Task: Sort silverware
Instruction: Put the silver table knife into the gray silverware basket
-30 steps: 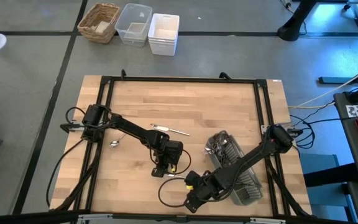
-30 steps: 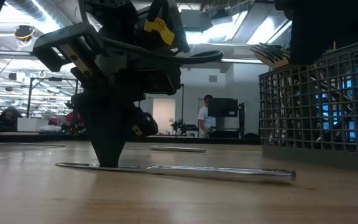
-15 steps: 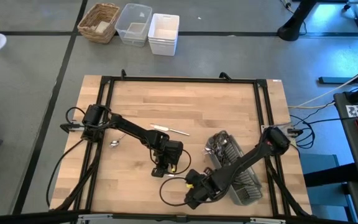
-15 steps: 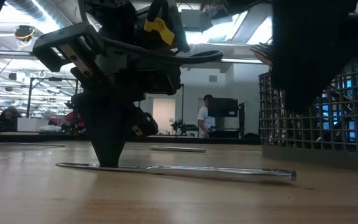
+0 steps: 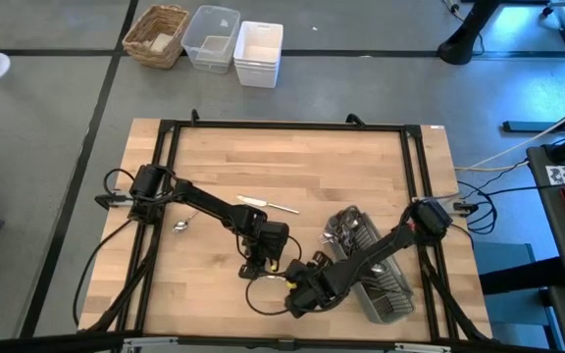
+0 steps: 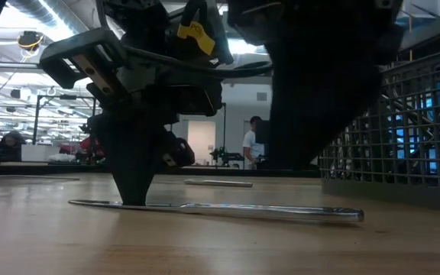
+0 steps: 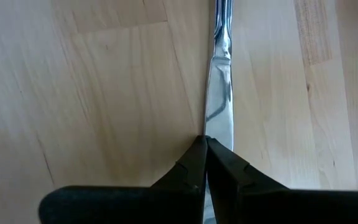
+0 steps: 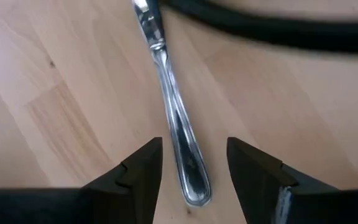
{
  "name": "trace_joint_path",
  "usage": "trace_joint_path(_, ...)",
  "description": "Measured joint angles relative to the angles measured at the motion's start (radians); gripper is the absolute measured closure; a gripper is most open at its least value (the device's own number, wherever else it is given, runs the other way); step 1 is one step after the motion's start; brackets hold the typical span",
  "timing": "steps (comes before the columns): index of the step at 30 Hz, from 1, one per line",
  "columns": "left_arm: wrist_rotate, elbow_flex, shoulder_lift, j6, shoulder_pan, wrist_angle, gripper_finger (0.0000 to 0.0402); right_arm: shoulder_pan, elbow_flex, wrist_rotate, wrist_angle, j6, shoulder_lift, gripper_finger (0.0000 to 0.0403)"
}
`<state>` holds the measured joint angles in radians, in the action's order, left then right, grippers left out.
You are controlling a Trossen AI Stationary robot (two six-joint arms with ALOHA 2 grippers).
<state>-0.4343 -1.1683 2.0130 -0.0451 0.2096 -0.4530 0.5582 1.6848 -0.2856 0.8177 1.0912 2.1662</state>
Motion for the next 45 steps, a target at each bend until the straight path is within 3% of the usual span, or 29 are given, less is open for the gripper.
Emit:
trace_joint_path(12, 0.000, 0.000, 0.000, 0.020, 0.000, 0.000, 0.0396, -0.096, 0.000, 0.204, -0.005, -0.030, 0.000, 0.0203)
trace_joint_path(22, 0.000, 0.000, 0.000, 0.020, 0.000, 0.000, 0.0396, -0.114, 0.000, 0.218, -0.012, -0.194, 0.009, 0.0124)
trace_joint_path(26, -0.001, 0.000, 0.000, 0.025, 0.000, -0.001, 0.0396, -0.114, -0.007, 0.215, -0.016, -0.263, 0.028, 0.0121)
trace_joint_path(45, -0.006, 0.002, -0.026, -0.024, -0.043, 0.004, 0.0396, -0.073, -0.057, 0.237, -0.093, -0.225, 0.029, 0.0120)
